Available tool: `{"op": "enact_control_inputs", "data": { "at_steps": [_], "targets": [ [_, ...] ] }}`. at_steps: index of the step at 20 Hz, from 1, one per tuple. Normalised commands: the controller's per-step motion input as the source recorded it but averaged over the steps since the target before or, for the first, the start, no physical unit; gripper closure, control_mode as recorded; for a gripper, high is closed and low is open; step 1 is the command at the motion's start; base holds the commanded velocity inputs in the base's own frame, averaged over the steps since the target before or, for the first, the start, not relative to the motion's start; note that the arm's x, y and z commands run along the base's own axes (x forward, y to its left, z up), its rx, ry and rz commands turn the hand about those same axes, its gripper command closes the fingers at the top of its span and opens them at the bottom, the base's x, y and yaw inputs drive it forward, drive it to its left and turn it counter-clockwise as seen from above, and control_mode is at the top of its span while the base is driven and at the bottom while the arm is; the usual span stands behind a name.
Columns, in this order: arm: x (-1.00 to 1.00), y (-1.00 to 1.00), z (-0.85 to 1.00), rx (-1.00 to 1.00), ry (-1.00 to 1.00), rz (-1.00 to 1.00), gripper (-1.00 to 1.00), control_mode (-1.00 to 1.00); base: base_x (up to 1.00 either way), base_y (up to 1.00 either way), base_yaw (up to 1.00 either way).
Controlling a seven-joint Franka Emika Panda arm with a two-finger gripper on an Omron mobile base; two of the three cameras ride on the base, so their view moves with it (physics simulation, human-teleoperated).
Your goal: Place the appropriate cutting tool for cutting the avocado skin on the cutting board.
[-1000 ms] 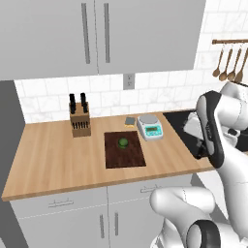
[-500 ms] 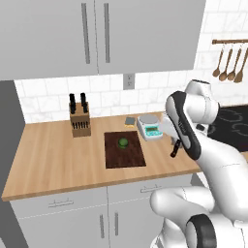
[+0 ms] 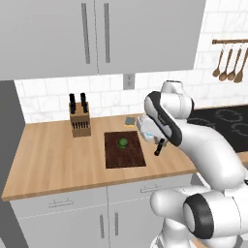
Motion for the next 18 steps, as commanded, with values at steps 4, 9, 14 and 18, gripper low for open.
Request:
{"op": "enact_control_inputs", "data": {
  "at_steps": [4,9,14,18],
  "targets": [
    [0.31,0.16,-0.42,-0.10,0.00,0.00,1.00,-1.00,0.00,0.00,0.00],
    [0.25,0.15,-0.50,-0.12,0.00,0.00,1.00,-1.00,0.00,0.00,0.00],
    [0.29,0.17,-0.31,-0.02,0.00,0.00,1.00,-1.00,0.00,0.00,0.00],
    [0.31,0.18,-0.30,0.00,0.00,0.01,1.00,-1.00,0.00,0.00,0.00]
  ]
}}
